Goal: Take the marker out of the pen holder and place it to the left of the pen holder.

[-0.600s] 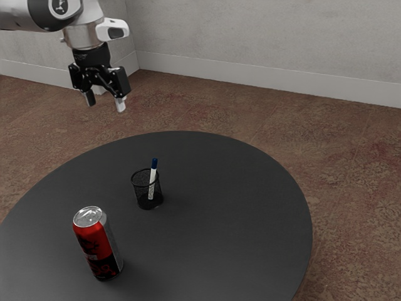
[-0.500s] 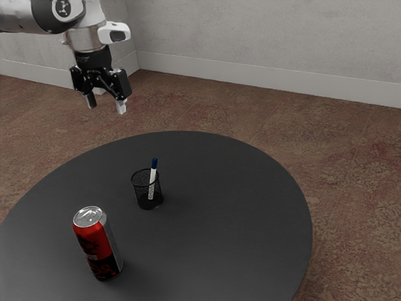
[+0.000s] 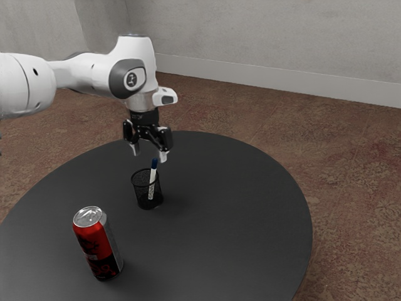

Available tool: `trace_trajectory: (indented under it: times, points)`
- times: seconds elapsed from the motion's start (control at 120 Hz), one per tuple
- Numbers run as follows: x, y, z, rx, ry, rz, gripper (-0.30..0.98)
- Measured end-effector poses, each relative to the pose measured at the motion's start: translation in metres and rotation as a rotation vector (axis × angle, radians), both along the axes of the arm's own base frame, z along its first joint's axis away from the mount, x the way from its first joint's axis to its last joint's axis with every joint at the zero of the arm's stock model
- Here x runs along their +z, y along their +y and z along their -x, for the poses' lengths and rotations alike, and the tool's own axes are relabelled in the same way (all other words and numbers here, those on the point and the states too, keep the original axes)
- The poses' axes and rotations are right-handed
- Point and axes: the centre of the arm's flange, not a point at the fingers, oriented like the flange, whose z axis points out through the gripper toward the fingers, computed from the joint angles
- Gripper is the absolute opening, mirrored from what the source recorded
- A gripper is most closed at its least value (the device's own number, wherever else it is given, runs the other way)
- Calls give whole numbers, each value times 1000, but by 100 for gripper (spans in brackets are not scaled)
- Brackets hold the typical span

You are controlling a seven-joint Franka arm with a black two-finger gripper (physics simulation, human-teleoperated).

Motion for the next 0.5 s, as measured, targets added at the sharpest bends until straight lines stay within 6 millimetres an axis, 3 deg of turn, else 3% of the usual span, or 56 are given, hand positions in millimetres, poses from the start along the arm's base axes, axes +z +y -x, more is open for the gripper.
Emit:
trace_trajectory:
  times: [0.15,0.367,0.5]
  points:
    - [-19,1,-15,-12,-66,1,67]
    - [-40,9,-13,-71,-100,-1,60]
    - [-40,-2,-15,-155,-146,7,54]
